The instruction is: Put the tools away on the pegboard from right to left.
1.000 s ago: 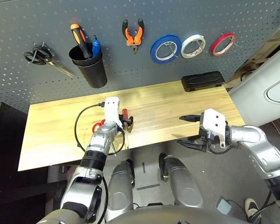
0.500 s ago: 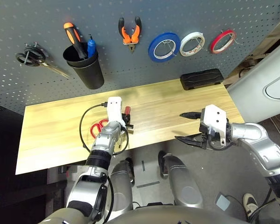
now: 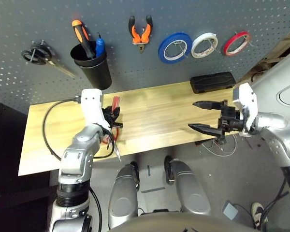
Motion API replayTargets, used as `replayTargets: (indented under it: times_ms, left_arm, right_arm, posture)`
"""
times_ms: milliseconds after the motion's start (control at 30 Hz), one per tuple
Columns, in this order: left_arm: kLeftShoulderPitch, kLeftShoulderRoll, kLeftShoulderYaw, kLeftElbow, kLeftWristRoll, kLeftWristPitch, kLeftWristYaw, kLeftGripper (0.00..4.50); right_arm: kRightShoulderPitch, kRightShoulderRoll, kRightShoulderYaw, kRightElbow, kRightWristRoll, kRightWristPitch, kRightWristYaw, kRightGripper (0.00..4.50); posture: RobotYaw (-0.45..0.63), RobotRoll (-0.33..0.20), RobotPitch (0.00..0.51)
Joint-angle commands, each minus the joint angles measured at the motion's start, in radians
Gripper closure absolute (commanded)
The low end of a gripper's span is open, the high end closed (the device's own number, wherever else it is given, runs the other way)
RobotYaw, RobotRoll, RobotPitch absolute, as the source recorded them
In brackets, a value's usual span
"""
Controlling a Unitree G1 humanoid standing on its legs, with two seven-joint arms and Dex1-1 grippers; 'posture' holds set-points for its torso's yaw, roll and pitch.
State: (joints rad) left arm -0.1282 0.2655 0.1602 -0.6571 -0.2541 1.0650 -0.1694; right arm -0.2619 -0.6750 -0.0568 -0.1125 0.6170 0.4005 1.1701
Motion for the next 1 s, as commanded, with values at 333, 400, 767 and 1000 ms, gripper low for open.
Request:
replayTargets:
  times_ms: [333, 400, 767, 1000]
  left_arm:
    - [-0.027, 0.093, 0.209, -0.180, -0.153, -0.078, -0.092, 3.60]
    - [-0.091, 0.091, 0.256, -0.169, -0.205, -0.134, -0.112, 3.60]
    - [-0.442, 0.156, 0.270, 0.012, -0.322, -0.170, -0.063, 3.60]
    - [-0.593, 0.099, 0.225, 0.246, -0.217, -0.394, 0.027, 3.60]
  right_arm:
    - [-0.117, -0.033, -0.051, 0.001, 0.094, 0.076, 0.058, 0.00]
    - [-0.157, -0.028, -0.048, 0.005, 0.104, 0.090, 0.063, 0.00]
    - [-0.223, 0.003, -0.049, 0.060, 0.065, 0.047, 0.052, 0.00]
    - [-0.174, 0.012, -0.054, 0.012, 0.070, 0.053, 0.020, 0.00]
  posture:
    - [0.09, 0.000, 0.142]
    - [0.09, 0.000, 0.142]
    - [0.05, 0.000, 0.118]
    - [0.02, 0.000, 0.116]
